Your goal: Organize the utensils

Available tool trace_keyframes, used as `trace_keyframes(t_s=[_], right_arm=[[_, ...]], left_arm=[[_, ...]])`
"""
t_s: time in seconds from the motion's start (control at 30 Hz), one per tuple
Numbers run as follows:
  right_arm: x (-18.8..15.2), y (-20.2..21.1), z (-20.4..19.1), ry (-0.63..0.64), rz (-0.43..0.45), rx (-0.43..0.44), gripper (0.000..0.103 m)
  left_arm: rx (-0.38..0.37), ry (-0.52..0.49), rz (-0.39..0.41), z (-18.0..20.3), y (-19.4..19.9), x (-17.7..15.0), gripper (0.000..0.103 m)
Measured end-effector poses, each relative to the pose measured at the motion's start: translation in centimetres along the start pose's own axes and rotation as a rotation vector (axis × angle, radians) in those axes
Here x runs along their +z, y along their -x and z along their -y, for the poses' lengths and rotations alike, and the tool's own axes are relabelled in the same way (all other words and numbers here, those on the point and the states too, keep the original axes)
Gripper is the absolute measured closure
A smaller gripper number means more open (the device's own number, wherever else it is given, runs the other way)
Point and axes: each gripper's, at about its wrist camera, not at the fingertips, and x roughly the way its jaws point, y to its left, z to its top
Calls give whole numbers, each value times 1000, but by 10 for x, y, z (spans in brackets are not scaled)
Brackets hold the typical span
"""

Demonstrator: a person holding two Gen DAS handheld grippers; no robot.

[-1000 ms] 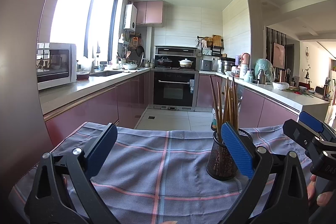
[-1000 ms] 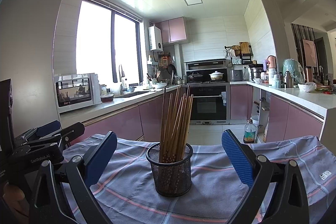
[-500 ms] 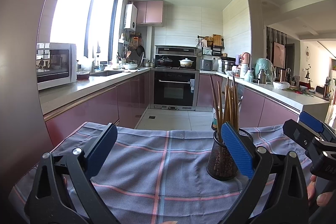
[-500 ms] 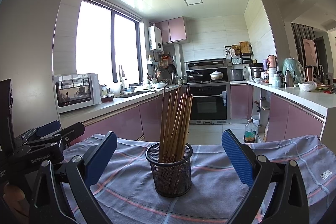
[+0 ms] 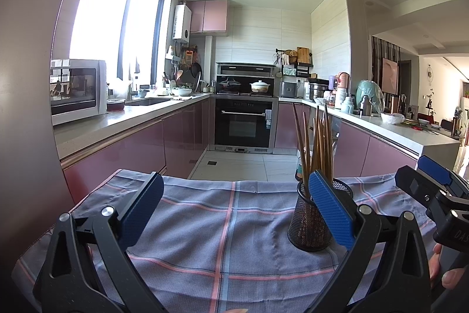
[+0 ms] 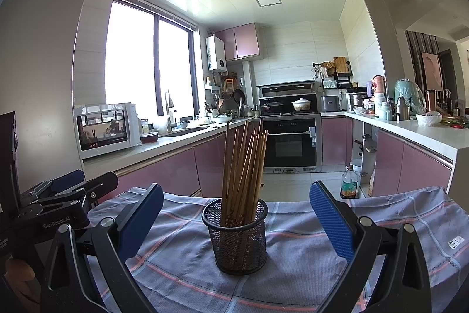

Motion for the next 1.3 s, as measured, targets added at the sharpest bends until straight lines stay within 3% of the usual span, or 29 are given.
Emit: trace_keyframes(t_s=[1.3], right_arm=[[-1, 2, 1, 0, 7, -1, 7]], left_arm=[[0, 1, -5, 1, -2, -2, 6]])
